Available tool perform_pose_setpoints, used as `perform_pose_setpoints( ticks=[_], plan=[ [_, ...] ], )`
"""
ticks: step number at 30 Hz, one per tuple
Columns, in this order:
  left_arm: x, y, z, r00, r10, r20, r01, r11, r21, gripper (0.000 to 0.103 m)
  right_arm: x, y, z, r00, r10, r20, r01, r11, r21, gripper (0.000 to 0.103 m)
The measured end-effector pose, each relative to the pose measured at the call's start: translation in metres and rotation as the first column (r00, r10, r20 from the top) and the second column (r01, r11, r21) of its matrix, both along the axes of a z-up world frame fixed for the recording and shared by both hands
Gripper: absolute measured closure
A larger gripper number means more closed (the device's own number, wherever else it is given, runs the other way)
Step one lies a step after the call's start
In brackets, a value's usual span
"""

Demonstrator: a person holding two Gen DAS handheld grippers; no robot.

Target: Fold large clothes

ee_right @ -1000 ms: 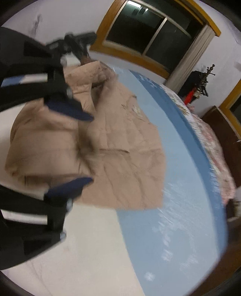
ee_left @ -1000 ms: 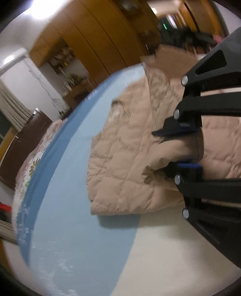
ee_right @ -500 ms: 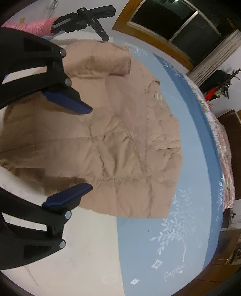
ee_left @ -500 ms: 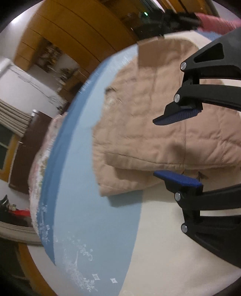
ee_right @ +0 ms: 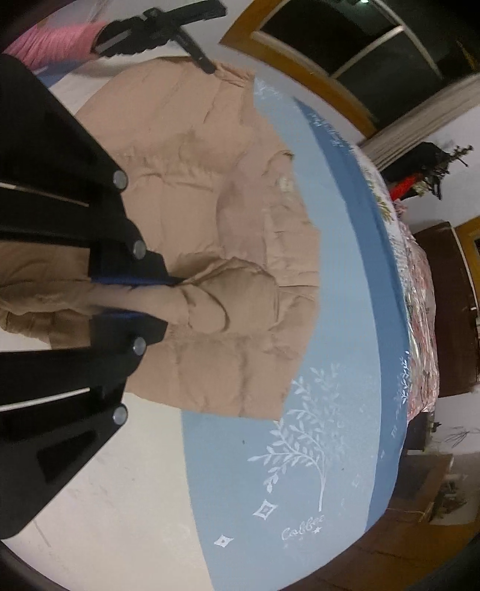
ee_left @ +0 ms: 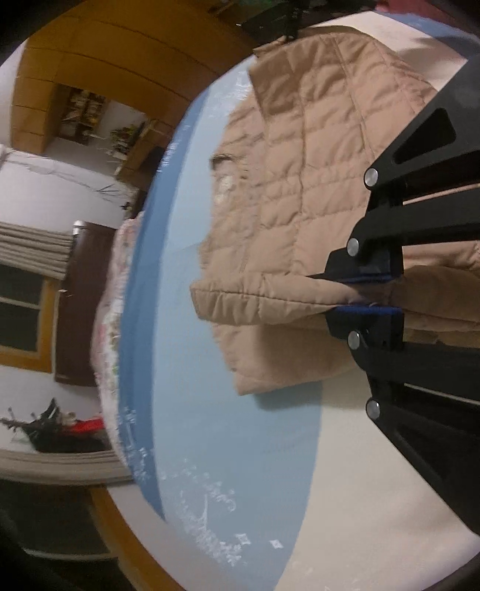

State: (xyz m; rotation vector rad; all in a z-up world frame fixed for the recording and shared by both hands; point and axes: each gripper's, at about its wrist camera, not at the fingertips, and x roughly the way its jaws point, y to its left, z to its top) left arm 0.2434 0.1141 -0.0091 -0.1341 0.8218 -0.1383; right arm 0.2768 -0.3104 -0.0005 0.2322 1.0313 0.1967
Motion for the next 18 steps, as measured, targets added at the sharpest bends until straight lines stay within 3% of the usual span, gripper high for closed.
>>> perform_pose_setpoints(
  ticks=[5,10,13,18],
  plan=[
    [0.021,0.003,0.019,0.998,0.044,0.047,-0.042,0.999,-0.031,0.095,0.025,-0.012,0.014,0.998,-0.053,0.02,0.052,0.998,0.033,0.094],
    [0.049,-0.003,0.024,0.992,0.083,0.099,-0.085,0.996,0.02,0.095,0.058,-0.021,0.016,0.994,-0.102,0.028,0.101,0.994,0.05,0.094],
    [0.068,-0.003,0.017,0.992,0.105,0.077,-0.108,0.994,0.034,0.095,0.08,-0.025,0.005,0.992,-0.127,0.009,0.127,0.991,0.039,0.094],
    [0.102,-0.003,-0.025,0.992,0.121,-0.034,-0.118,0.989,0.09,0.095,0.111,-0.029,-0.034,0.984,-0.157,-0.081,0.16,0.987,0.031,0.094]
  ],
)
